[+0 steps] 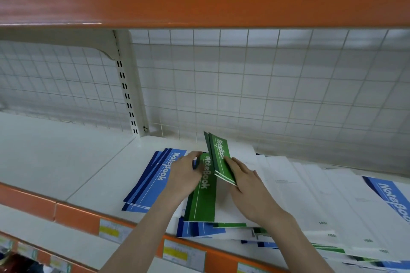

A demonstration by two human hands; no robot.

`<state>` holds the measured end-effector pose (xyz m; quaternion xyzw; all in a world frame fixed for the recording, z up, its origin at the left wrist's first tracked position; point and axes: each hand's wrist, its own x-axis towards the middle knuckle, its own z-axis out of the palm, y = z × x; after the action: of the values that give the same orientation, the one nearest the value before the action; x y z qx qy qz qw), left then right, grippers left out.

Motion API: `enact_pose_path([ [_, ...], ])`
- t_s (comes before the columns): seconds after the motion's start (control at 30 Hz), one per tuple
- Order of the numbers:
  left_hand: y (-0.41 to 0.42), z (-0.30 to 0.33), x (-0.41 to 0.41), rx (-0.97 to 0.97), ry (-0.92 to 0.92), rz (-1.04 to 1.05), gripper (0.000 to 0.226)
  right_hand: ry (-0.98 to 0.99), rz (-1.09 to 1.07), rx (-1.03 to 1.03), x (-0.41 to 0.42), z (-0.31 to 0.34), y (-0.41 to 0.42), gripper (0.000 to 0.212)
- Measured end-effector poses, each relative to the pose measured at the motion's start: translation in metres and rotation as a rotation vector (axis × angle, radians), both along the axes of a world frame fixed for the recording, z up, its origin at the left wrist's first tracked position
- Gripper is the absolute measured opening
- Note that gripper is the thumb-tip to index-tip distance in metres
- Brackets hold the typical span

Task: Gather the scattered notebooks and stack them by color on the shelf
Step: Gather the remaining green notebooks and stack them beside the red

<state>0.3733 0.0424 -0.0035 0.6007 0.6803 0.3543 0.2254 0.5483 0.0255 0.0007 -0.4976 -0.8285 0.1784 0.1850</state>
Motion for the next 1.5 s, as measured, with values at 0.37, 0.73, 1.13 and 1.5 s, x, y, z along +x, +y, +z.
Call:
enact_pose_path([
  [0.37,-0.011,-0.002,0.014,-0.163,0.145,0.069,0.029,-0.082,-0.008,0.002,-0.001,-0.006,-0.006,0.062],
  [0.73,-0.019,-0.004,0.025,-0.155,0.232,0.128,0.036,-0.064,-0.008,0.004,-0.001,-0.007,-0.008,0.058],
  [1.13,-0.008,0.009,0.029,-0.124,-0.58,0.086,0.019,-0.028,0.053,-0.058,0.017,0.003,-0.021,0.074],
  [1.5,-0.006,0.011,0.058,-0.088,-0.072,-0.189,0.034,0.055,-0.07,0.019,0.054,0.003,-0.014,0.069],
])
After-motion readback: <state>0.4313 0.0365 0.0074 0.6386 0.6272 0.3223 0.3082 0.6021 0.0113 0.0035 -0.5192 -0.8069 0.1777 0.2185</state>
